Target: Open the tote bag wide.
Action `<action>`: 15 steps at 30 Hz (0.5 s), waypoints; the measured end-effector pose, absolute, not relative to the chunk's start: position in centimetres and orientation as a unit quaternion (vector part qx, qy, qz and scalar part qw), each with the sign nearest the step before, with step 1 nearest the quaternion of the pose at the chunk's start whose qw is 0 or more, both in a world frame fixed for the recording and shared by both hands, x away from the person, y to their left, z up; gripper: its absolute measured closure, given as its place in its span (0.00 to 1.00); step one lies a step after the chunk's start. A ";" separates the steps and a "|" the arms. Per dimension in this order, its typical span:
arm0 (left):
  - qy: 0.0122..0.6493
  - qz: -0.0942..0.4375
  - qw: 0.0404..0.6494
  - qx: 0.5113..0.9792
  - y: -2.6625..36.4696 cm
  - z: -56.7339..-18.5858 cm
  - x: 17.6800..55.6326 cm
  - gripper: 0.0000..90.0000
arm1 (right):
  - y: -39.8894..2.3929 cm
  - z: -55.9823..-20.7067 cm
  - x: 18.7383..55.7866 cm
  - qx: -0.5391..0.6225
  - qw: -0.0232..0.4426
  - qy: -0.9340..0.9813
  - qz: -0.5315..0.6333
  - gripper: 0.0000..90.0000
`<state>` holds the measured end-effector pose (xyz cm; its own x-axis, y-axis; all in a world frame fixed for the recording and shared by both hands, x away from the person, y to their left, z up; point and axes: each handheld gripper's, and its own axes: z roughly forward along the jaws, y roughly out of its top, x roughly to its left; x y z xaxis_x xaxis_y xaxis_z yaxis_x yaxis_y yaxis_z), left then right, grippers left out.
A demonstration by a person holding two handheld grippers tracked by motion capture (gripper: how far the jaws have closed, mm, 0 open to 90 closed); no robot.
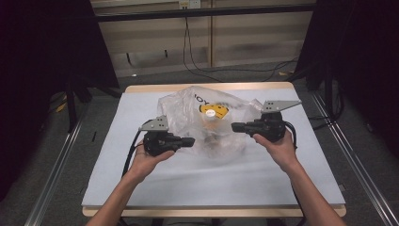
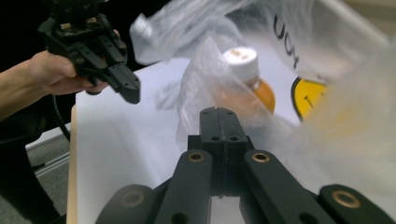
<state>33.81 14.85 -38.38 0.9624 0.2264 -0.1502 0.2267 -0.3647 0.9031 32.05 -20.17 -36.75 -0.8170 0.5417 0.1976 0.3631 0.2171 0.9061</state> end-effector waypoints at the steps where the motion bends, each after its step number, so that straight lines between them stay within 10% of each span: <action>1: 0.133 0.001 0.552 0.823 14.8 -38.1 33.8 1.00 | -20.1 -36.5 32.2 0.290 0.082 0.776 0.554 1.00; 15: 0.117 0.031 0.577 0.808 14.0 -32.2 35.4 1.00 | -18.7 -30.8 34.4 0.272 0.117 0.776 0.556 1.00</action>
<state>35.44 13.96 -32.20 0.9707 0.2250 -0.0847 0.1530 -0.3064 0.9395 34.38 -18.75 -30.84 -0.8244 0.5528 0.1219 0.2931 0.2326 0.9273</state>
